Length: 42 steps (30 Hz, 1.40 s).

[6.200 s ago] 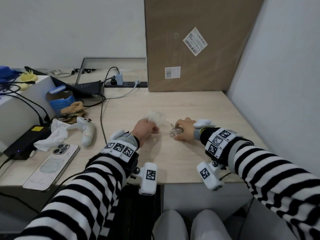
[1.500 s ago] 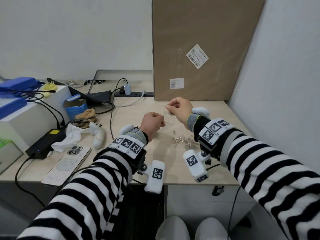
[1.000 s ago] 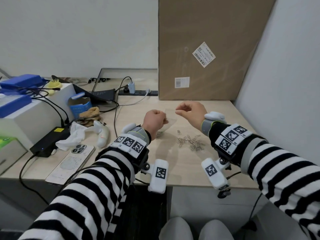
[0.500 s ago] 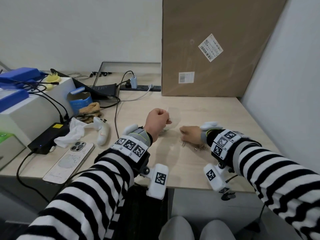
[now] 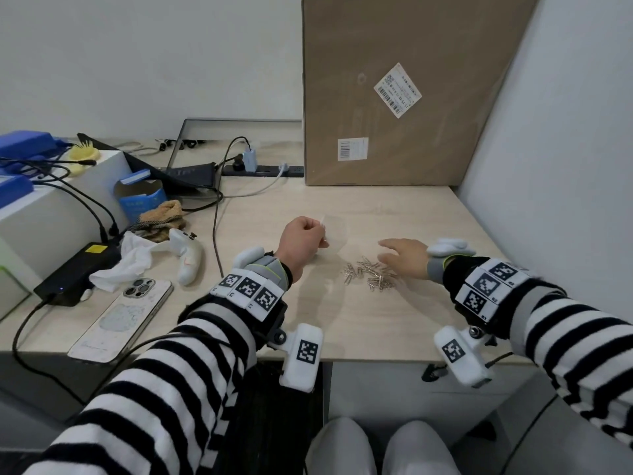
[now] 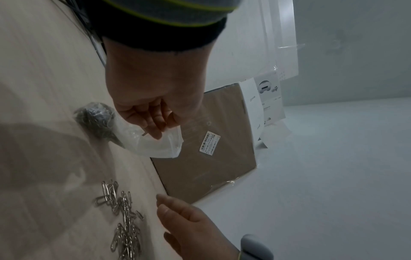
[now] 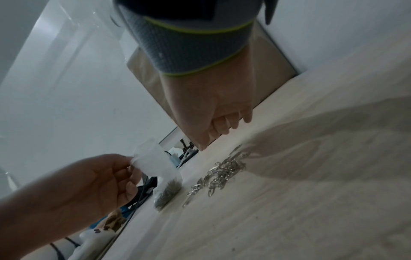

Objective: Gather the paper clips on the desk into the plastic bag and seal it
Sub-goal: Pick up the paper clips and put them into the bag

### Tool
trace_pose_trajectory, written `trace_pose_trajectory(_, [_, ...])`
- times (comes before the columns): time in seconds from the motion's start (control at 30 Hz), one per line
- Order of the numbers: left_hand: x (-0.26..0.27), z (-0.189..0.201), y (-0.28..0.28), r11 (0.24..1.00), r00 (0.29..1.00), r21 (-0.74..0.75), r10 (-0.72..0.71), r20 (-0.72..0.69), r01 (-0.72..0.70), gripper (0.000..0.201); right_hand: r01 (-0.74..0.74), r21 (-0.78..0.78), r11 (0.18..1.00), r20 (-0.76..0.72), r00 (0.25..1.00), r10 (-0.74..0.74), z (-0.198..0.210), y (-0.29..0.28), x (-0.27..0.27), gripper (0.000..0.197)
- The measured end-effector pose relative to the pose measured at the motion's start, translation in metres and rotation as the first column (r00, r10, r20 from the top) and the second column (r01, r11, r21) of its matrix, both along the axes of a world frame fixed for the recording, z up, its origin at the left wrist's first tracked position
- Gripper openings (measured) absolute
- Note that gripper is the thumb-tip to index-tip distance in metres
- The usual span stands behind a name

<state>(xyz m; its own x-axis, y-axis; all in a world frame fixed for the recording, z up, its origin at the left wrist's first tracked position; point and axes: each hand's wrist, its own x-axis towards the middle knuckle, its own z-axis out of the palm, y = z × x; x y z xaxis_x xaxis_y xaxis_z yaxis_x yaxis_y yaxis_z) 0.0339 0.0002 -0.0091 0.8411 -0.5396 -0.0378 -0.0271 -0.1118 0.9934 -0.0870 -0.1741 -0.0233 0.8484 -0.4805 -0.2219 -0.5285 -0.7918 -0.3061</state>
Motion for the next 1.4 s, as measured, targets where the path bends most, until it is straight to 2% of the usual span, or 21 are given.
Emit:
trace_pose_trajectory(0.1, [-0.005,0.001,0.002,1.000,1.000,0.005,-0.011,0.011,0.011,0.021,0.007,0.012,1.000,-0.094,0.996,-0.006,-0.003,0.006,-0.005,0.025])
trace_pose_trajectory(0.3, [-0.012,-0.002,0.008,1.000,0.999,0.005,-0.023,0.025,0.023,0.021,-0.041,0.111,0.993,0.004,0.999,0.041,-0.007,0.030,-0.010,0.041])
trace_pose_trajectory(0.43, [-0.013,-0.003,0.012,1.000,0.999,-0.003,-0.021,0.033,0.022,0.021,0.110,0.060,0.992,0.101,0.988,-0.115,0.006,0.027,-0.011,0.037])
trace_pose_trajectory(0.53, [-0.012,-0.003,0.013,1.000,0.999,-0.006,-0.023,0.037,0.023,0.020,0.224,0.052,0.973,0.049,0.973,-0.227,0.013,0.018,-0.020,0.031])
trace_pose_trajectory(0.7, [-0.013,-0.007,0.013,1.000,0.999,-0.001,-0.030,0.039,0.030,0.021,0.235,0.159,0.959,-0.003,0.971,-0.238,0.006,0.026,-0.021,0.013])
trace_pose_trajectory(0.83, [-0.016,-0.010,0.011,0.999,0.998,0.008,-0.041,0.037,0.040,0.020,0.248,0.297,0.922,0.138,0.944,-0.299,-0.003,0.039,-0.010,0.021])
trace_pose_trajectory(0.9, [-0.016,-0.010,0.012,0.999,0.998,0.009,-0.045,0.038,0.044,0.020,0.245,0.233,0.941,0.155,0.946,-0.285,-0.004,0.039,-0.006,0.023])
trace_pose_trajectory(0.97, [-0.015,-0.010,0.013,0.999,0.998,0.000,-0.044,0.040,0.044,0.020,0.236,0.080,0.969,0.129,0.961,-0.244,-0.001,0.038,-0.006,0.019])
trace_pose_trajectory(1.0, [-0.015,-0.010,0.014,0.999,0.998,-0.003,-0.044,0.039,0.045,0.020,0.215,0.023,0.976,0.091,0.972,-0.216,0.000,0.037,-0.006,0.024])
trace_pose_trajectory(1.1, [-0.015,-0.010,0.015,0.999,0.998,-0.007,-0.044,0.037,0.044,0.022,0.097,-0.054,0.994,-0.067,0.993,-0.101,-0.004,0.035,-0.004,0.060])
trace_pose_trajectory(1.13, [-0.016,-0.011,0.014,0.999,0.998,-0.005,-0.045,0.040,0.046,0.023,0.072,-0.064,0.995,-0.089,0.993,-0.078,-0.007,0.036,-0.003,0.066])
trace_pose_trajectory(1.2, [-0.017,-0.011,0.014,0.999,0.998,0.000,-0.050,0.045,0.050,0.023,0.058,-0.076,0.995,-0.069,0.996,-0.063,-0.013,0.041,-0.002,0.062])
trace_pose_trajectory(1.4, [-0.023,-0.013,0.011,0.998,0.997,0.011,-0.058,0.044,0.057,0.022,0.029,-0.099,0.995,-0.052,0.998,-0.034,-0.011,0.046,0.002,0.033])
